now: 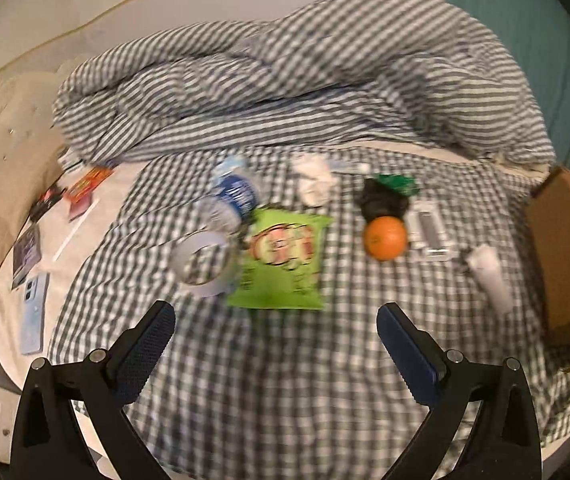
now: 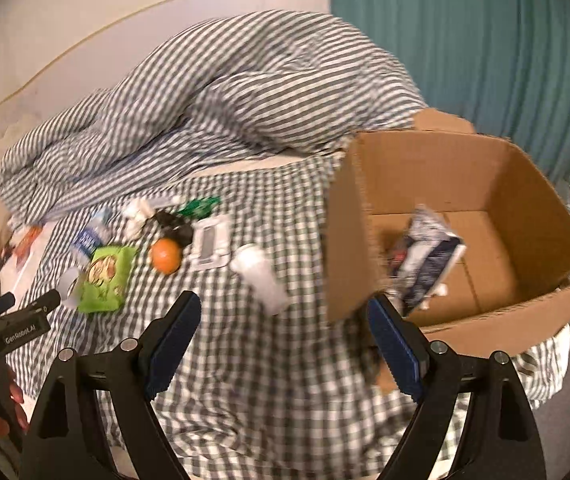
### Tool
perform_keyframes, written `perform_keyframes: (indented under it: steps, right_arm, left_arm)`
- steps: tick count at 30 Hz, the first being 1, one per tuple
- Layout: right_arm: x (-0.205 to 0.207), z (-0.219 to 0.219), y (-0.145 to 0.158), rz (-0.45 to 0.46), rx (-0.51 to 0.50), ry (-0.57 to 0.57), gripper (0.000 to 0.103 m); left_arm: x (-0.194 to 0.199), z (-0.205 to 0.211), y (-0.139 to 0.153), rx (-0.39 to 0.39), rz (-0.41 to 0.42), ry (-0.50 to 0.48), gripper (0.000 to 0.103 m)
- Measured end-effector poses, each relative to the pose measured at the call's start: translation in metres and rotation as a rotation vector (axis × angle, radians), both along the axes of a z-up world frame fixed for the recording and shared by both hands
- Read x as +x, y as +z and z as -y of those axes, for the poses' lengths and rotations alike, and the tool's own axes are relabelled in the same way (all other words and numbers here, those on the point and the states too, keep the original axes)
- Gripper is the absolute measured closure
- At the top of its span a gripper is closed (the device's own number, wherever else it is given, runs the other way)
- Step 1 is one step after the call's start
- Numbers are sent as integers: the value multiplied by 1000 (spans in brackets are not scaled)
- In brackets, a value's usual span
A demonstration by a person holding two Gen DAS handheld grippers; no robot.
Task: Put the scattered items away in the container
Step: 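Return both grippers to the items on the bed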
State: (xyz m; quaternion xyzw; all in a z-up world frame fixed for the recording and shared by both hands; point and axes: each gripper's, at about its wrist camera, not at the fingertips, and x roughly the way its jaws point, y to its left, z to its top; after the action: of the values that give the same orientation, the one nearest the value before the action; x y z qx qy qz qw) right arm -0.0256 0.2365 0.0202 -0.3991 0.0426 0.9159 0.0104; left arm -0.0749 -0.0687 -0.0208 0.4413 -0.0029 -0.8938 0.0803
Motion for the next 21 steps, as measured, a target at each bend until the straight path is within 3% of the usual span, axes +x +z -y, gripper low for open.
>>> perform_keyframes:
  steps: [8, 21]
  right_arm:
    - [-30, 38, -33, 77, 26, 75, 26]
    - [-95, 46, -93, 221, 82, 69, 33]
  left_arm:
    - [-13, 29, -33, 33, 32, 49, 0]
    - [-65, 21, -78, 12, 62, 23, 0]
